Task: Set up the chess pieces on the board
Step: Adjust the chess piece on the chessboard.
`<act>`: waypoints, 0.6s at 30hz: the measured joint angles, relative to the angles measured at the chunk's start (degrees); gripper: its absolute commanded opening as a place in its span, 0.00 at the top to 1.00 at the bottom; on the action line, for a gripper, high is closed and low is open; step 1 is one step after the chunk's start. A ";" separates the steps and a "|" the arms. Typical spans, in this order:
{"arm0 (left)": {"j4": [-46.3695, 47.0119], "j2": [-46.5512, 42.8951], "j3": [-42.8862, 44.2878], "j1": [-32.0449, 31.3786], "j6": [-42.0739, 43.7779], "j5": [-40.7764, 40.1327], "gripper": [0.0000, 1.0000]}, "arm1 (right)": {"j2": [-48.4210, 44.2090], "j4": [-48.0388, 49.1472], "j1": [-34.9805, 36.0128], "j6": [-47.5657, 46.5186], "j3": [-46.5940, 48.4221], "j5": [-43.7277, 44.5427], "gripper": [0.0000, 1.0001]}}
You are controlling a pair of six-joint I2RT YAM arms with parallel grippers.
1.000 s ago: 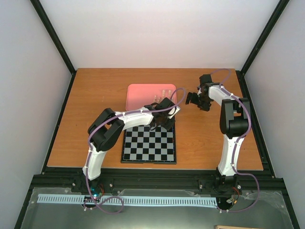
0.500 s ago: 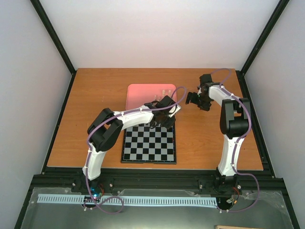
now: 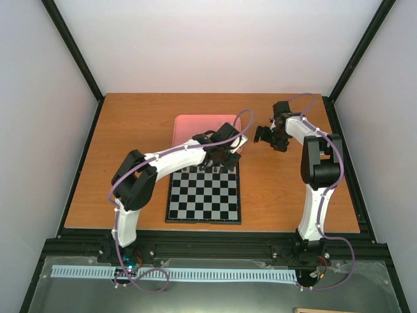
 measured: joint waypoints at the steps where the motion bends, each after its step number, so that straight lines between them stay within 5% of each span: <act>1: -0.74 -1.22 -0.07 0.00 0.02 -0.42 0.55 | -0.09 -0.04 0.00 0.00 0.00 0.00 0.00; 4: -2.27 -5.29 -0.39 0.00 0.02 -0.94 0.62 | -0.63 0.02 0.00 0.09 0.00 -0.02 0.00; 11: -4.17 -16.35 -9.14 0.00 0.37 -3.37 0.98 | -1.20 1.57 0.00 1.44 -0.63 -0.94 0.00; 18: -6.64 -15.26 -14.62 0.00 0.13 -5.70 0.99 | -1.20 2.21 0.00 2.34 -2.05 -1.46 0.00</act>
